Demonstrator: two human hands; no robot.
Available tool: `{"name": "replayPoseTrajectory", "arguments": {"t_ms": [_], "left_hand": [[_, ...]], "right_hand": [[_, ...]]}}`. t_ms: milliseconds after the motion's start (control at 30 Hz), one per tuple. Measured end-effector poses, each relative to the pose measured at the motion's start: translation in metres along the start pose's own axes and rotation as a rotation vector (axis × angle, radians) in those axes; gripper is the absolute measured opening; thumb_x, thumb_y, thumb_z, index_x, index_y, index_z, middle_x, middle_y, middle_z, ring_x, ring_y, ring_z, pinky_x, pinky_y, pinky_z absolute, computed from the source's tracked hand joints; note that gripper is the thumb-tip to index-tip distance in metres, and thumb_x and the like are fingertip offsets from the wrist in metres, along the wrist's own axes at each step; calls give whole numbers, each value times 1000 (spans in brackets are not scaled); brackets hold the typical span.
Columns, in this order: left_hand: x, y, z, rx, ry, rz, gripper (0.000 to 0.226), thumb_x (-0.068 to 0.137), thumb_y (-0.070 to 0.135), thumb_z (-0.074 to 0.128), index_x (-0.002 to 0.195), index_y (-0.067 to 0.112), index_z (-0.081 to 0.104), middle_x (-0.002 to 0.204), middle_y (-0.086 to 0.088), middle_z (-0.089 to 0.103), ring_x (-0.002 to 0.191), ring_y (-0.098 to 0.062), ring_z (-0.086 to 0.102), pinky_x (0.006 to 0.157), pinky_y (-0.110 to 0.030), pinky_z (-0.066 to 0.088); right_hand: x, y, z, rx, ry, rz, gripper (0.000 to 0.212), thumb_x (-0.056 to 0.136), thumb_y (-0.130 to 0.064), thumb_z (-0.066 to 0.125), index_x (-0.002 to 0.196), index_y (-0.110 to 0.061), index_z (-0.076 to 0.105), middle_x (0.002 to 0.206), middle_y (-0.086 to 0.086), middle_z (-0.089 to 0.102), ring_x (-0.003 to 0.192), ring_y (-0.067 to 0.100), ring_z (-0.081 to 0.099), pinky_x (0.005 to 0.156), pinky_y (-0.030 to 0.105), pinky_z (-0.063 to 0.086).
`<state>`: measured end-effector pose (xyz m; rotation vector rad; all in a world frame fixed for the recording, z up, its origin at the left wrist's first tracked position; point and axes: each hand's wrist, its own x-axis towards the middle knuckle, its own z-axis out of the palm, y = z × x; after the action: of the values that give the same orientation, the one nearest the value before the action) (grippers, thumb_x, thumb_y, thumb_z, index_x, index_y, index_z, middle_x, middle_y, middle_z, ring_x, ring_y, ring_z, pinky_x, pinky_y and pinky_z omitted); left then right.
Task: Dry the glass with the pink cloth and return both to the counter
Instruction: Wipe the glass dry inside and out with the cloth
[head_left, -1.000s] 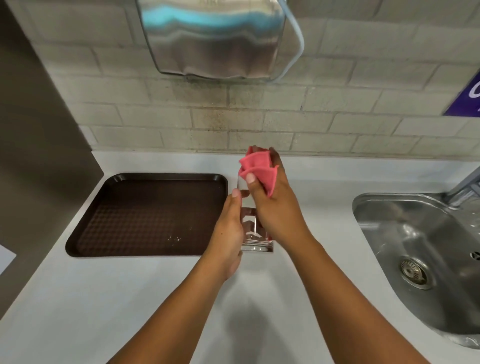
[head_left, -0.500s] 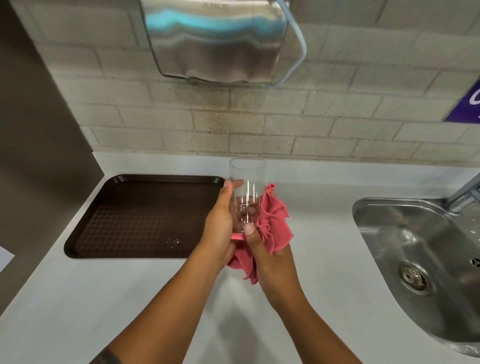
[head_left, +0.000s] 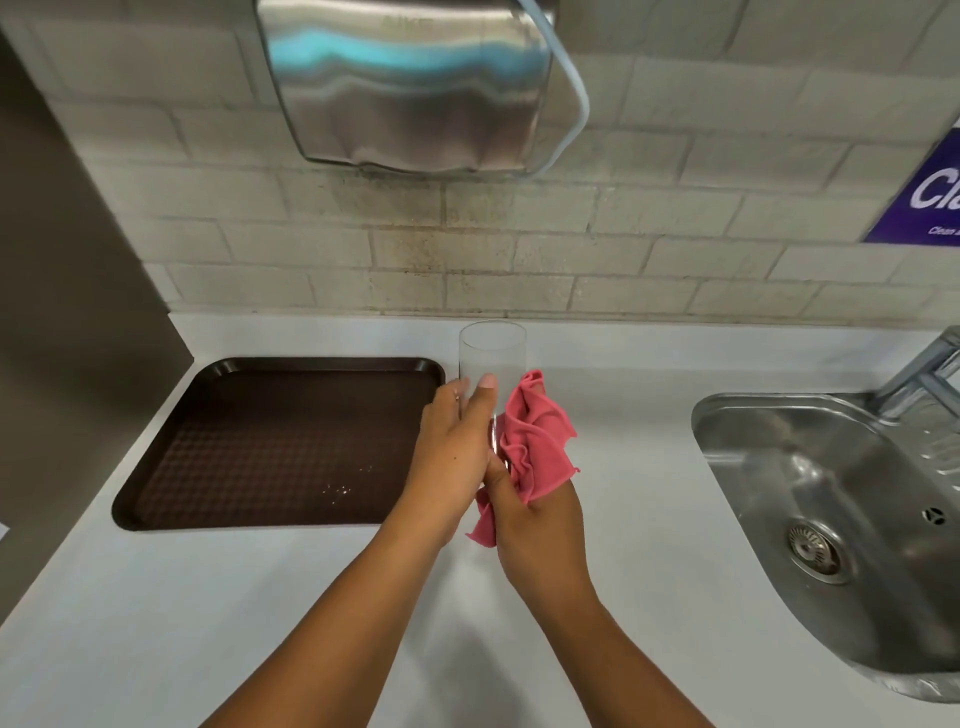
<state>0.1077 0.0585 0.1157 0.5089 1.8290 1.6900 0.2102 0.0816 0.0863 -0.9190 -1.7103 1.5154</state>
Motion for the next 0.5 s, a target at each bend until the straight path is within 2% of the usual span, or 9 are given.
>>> {"name": "replayPoseTrajectory", "arguments": {"t_ms": [33, 100, 167, 233, 300, 367, 433, 467, 500], "left_hand": [[-1, 0, 2, -15, -16, -16, 76, 87, 69, 53, 149, 25, 50, 141, -5, 59, 124, -21, 62, 108, -47, 51], [0, -1, 3, -113, -46, -58, 70, 94, 62, 60, 153, 29, 43, 145, -6, 58, 126, -24, 63, 110, -50, 51], [1, -1, 1, -211, -50, -93, 58, 99, 51, 63, 151, 33, 42, 148, -7, 57, 122, -27, 66, 107, -50, 54], [5, -3, -2, -296, -17, -113, 50, 101, 44, 64, 146, 31, 47, 149, -11, 58, 121, -30, 67, 106, -51, 55], [6, -3, -1, -418, 7, -125, 46, 102, 39, 64, 144, 24, 51, 143, -19, 63, 115, -33, 70, 105, -53, 55], [4, -4, 0, -493, 4, -126, 43, 104, 38, 61, 142, 20, 53, 133, -19, 69, 112, -37, 74, 99, -55, 59], [2, -9, -1, -470, -31, -82, 37, 105, 43, 58, 136, 22, 57, 112, -9, 79, 95, -25, 82, 73, -38, 67], [0, -11, -2, -454, -53, -55, 36, 104, 45, 59, 133, 23, 58, 104, -4, 81, 88, -17, 82, 66, -28, 65], [0, -13, -3, -443, -71, -32, 38, 102, 46, 60, 133, 22, 58, 102, -1, 82, 88, -13, 82, 65, -22, 63]], "right_hand": [[-1, 0, 1, -29, 3, 10, 28, 94, -43, 65, 119, -32, 62, 96, -9, 72, 83, 1, 72, 71, 9, 56], [-2, -1, 2, -82, -5, 11, 30, 100, -33, 64, 129, -27, 61, 109, -4, 72, 93, 5, 71, 76, 7, 55], [-5, -3, 2, -117, -42, -8, 37, 101, -38, 60, 136, -26, 59, 117, -5, 71, 101, 5, 69, 81, 7, 53], [-11, -5, 1, -130, -89, -57, 47, 99, -52, 51, 142, -32, 55, 126, -11, 68, 110, -1, 66, 91, 7, 52], [-17, -8, 1, -138, -124, -122, 61, 97, -65, 40, 151, -36, 45, 144, -14, 58, 126, -6, 56, 106, 17, 50], [-18, -12, 3, -228, -145, -204, 74, 97, -73, 31, 161, -36, 30, 167, -13, 33, 151, 4, 35, 121, 34, 40], [-11, -20, 5, -334, -140, -268, 80, 95, -75, 28, 165, -41, 9, 175, -16, 7, 162, 8, 8, 127, 34, 29], [-6, -25, 5, -363, -134, -286, 79, 95, -75, 28, 163, -46, -1, 175, -18, 3, 162, 6, 3, 126, 32, 27], [0, -31, 6, -375, -132, -291, 77, 95, -73, 30, 159, -50, -7, 175, -19, 4, 162, 7, 5, 124, 32, 28]]}}
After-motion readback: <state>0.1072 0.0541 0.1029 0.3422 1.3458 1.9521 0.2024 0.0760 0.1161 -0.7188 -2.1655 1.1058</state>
